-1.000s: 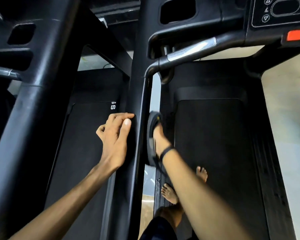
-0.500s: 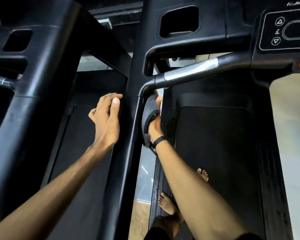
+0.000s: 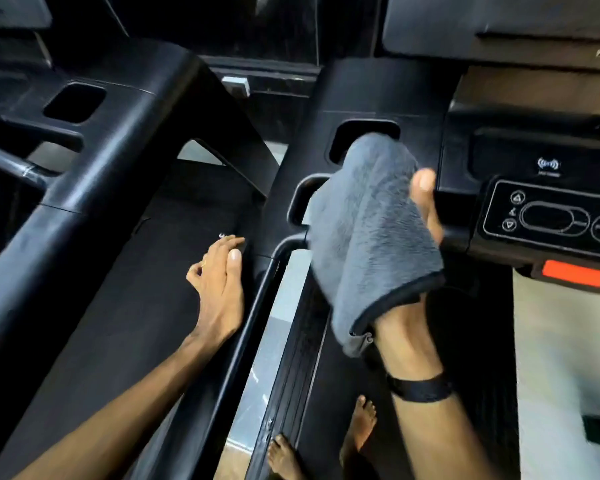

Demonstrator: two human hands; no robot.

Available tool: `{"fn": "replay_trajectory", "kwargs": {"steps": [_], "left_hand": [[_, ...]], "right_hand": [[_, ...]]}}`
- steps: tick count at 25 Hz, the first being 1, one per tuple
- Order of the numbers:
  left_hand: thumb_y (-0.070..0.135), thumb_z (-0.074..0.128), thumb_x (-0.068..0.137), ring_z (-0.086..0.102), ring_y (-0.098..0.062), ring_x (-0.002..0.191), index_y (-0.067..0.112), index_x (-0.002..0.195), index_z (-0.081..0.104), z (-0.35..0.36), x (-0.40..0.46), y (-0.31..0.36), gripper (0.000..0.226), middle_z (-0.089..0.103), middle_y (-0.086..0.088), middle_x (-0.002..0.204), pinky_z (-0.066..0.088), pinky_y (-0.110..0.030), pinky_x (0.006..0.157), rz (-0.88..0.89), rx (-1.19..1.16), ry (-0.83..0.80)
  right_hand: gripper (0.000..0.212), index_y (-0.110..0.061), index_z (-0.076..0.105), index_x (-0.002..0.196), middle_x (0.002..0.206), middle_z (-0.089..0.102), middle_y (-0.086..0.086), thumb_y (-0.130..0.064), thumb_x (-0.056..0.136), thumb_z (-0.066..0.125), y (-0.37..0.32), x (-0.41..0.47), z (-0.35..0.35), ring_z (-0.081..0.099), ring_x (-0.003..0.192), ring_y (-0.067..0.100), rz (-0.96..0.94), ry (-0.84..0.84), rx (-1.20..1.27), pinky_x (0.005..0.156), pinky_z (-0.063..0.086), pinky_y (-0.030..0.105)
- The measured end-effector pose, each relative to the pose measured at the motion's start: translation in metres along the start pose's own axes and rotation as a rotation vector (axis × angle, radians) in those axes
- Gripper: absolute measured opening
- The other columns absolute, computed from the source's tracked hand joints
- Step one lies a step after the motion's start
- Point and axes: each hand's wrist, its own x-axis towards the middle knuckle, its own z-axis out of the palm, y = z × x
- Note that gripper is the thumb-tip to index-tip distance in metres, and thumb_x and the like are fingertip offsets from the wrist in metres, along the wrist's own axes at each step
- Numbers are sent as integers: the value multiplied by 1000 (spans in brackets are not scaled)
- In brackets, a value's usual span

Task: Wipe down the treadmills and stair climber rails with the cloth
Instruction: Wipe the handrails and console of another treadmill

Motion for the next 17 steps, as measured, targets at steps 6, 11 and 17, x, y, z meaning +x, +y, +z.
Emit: {"fn": "replay_trajectory", "kwargs": {"steps": [6, 11, 17], "left_hand": [[36, 21, 104, 35, 11, 130, 34, 124, 56, -1, 1, 5, 40, 52, 16, 135, 17, -45, 112, 3, 10, 49], [38, 20, 105, 28, 15, 132, 23, 130, 58, -2, -2, 8, 47, 49, 12, 142, 11, -44, 116, -10, 74, 79], [41, 26, 102, 39, -4, 135, 19, 129, 60, -3, 6, 25, 48, 52, 4, 143, 9, -42, 117, 142, 209, 79]], "right_hand": [[113, -23, 10, 158, 146, 40, 16, -76, 74, 66, 49, 48, 17, 43, 126, 36, -442, -783, -1772, 102, 35, 53], [94, -13, 52, 126, 108, 68, 4, -63, 54, 84, 68, 95, 33, 68, 98, 28, -398, -828, -1635, 70, 40, 34], [51, -19, 60, 93, 87, 63, 0, -51, 59, 82, 65, 106, 31, 61, 77, 20, -218, -881, -1547, 65, 39, 29]]}}
